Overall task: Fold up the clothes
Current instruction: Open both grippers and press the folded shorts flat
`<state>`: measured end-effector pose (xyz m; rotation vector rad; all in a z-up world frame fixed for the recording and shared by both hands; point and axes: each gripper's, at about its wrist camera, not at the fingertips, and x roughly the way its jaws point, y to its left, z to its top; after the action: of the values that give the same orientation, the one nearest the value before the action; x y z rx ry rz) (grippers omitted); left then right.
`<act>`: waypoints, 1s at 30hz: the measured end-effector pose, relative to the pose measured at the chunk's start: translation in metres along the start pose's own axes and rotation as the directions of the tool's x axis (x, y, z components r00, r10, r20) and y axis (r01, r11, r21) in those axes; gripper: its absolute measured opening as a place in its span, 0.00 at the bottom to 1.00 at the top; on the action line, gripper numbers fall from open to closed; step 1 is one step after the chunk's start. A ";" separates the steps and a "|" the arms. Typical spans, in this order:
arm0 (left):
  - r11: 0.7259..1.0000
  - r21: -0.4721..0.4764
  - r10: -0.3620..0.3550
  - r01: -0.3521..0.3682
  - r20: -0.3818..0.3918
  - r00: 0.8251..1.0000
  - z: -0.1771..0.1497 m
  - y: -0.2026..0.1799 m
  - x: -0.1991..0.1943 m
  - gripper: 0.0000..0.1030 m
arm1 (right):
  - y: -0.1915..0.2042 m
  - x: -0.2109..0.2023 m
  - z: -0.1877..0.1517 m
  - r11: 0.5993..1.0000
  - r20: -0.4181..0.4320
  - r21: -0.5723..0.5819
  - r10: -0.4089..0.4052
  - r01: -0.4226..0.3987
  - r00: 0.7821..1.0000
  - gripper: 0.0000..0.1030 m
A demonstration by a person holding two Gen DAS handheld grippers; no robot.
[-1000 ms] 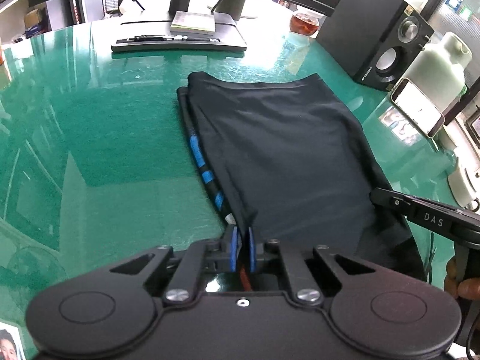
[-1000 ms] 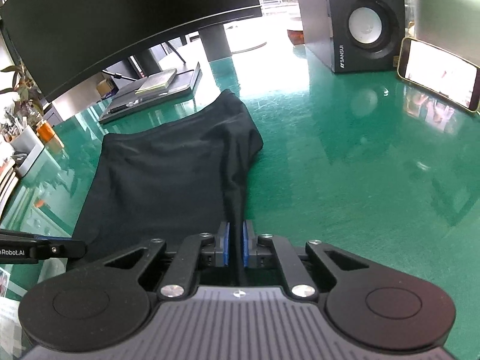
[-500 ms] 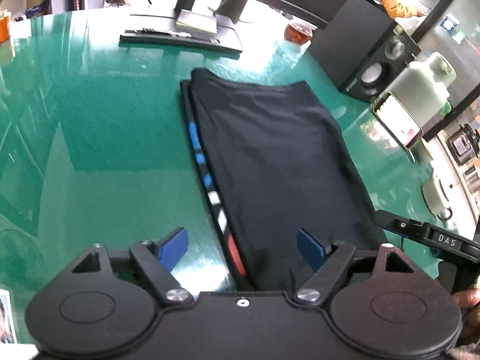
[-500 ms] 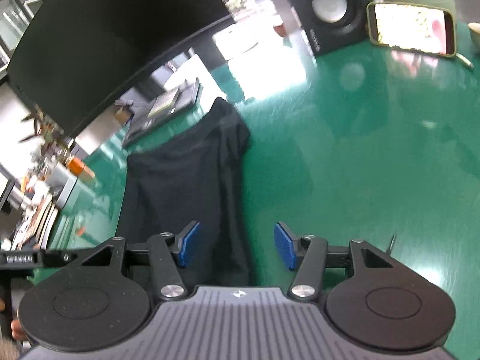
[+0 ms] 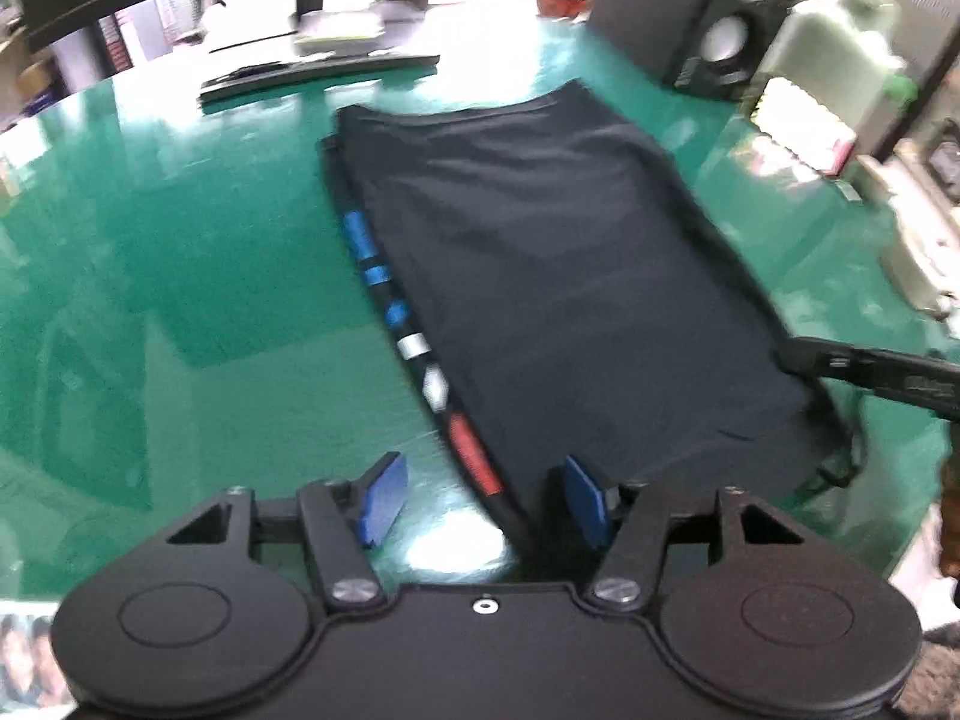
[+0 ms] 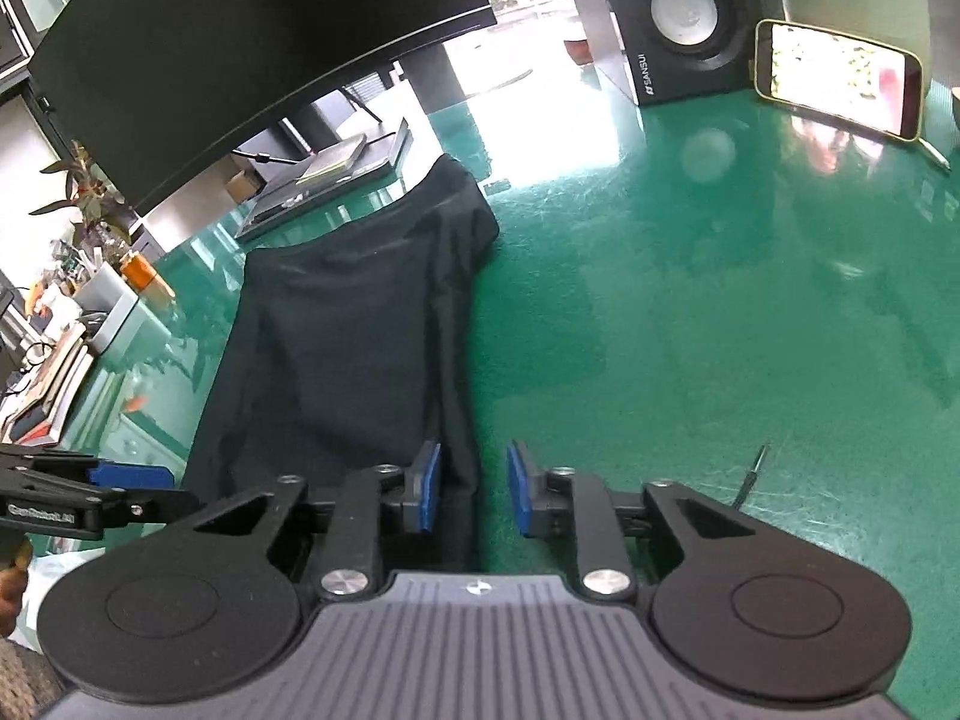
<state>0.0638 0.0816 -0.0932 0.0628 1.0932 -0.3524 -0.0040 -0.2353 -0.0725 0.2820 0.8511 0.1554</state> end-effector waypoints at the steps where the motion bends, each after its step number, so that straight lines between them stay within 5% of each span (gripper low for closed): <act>1: 1.000 -0.006 0.011 -0.011 0.006 1.000 0.002 -0.001 -0.004 0.56 | 0.004 -0.004 0.002 1.000 0.016 -0.020 -0.022 0.022 1.000 0.53; 3: 0.997 0.069 -0.033 0.029 0.056 0.998 0.011 -0.021 -0.019 0.55 | 0.017 -0.010 0.007 0.993 0.041 -0.105 -0.047 0.051 0.998 0.47; 6: 0.988 0.141 -0.076 0.069 0.047 0.996 0.014 -0.042 -0.019 0.49 | 0.040 -0.011 0.014 0.965 0.038 -0.259 -0.030 0.039 0.999 0.24; 8: 0.977 0.196 -0.081 0.083 -0.019 0.997 0.011 -0.062 -0.005 0.45 | 0.049 -0.001 0.019 0.957 -0.037 -0.291 0.015 -0.025 0.999 0.23; 11: 0.981 0.185 -0.029 0.051 -0.121 0.992 0.000 -0.064 0.017 0.46 | 0.058 0.026 0.013 0.930 -0.201 -0.367 -0.050 -0.028 0.978 0.24; 15: 0.992 0.124 -0.024 0.040 -0.123 0.992 -0.001 -0.060 0.019 0.49 | 0.064 0.037 0.011 0.899 -0.259 -0.438 -0.104 -0.021 0.960 0.27; 20: 0.995 0.100 0.026 -0.015 -0.108 0.994 -0.003 -0.066 0.020 0.51 | 0.075 0.042 0.010 0.860 -0.259 -0.510 -0.137 -0.015 0.956 0.30; 30: 0.996 0.075 0.058 -0.051 -0.102 0.993 -0.005 -0.071 0.020 0.54 | 0.074 0.039 0.011 0.854 -0.266 -0.519 -0.127 -0.031 0.956 0.31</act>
<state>0.0453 0.0104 -0.1044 0.1762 1.1794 -0.3423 0.0280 -0.1571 -0.0709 -0.2823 1.0734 0.3797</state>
